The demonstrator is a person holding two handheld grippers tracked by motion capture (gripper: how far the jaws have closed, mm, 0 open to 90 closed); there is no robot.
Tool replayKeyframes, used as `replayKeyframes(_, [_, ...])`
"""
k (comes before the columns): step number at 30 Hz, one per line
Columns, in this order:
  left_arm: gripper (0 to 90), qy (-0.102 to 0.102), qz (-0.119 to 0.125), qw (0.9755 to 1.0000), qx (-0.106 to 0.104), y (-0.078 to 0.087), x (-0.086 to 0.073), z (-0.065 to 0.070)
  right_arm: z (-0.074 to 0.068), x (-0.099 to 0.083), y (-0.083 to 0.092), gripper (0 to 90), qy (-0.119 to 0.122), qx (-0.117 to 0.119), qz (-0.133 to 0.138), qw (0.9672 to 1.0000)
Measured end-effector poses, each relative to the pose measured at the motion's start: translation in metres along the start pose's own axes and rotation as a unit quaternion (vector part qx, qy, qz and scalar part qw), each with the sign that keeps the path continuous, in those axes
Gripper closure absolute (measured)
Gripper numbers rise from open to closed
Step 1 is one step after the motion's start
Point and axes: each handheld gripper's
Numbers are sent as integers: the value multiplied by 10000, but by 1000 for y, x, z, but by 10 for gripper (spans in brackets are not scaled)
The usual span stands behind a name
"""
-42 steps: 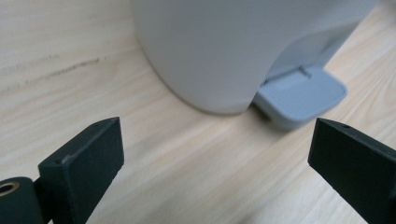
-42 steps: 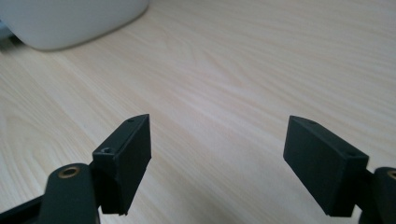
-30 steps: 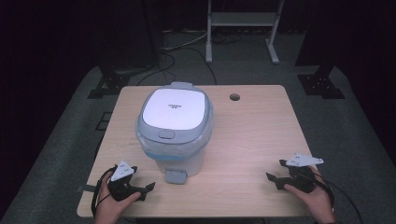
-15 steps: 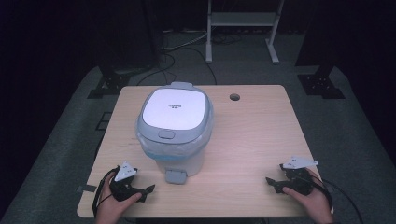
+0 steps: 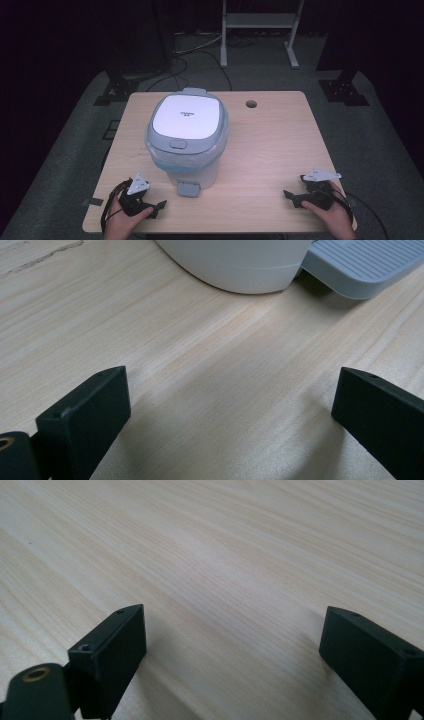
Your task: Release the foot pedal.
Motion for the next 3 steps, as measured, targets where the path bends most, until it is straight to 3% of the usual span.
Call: replayKeyframes(3, [6, -1, 1, 10000, 7, 0, 0, 0, 0, 0, 0, 100, -74, -77, -2, 9999])
Point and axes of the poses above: each handheld gripper's, and its own axes: y roughly backward along the jaws, x roughly out of its top, z roughly to its right, and after that the axes turned 1 degree about x, right-handed
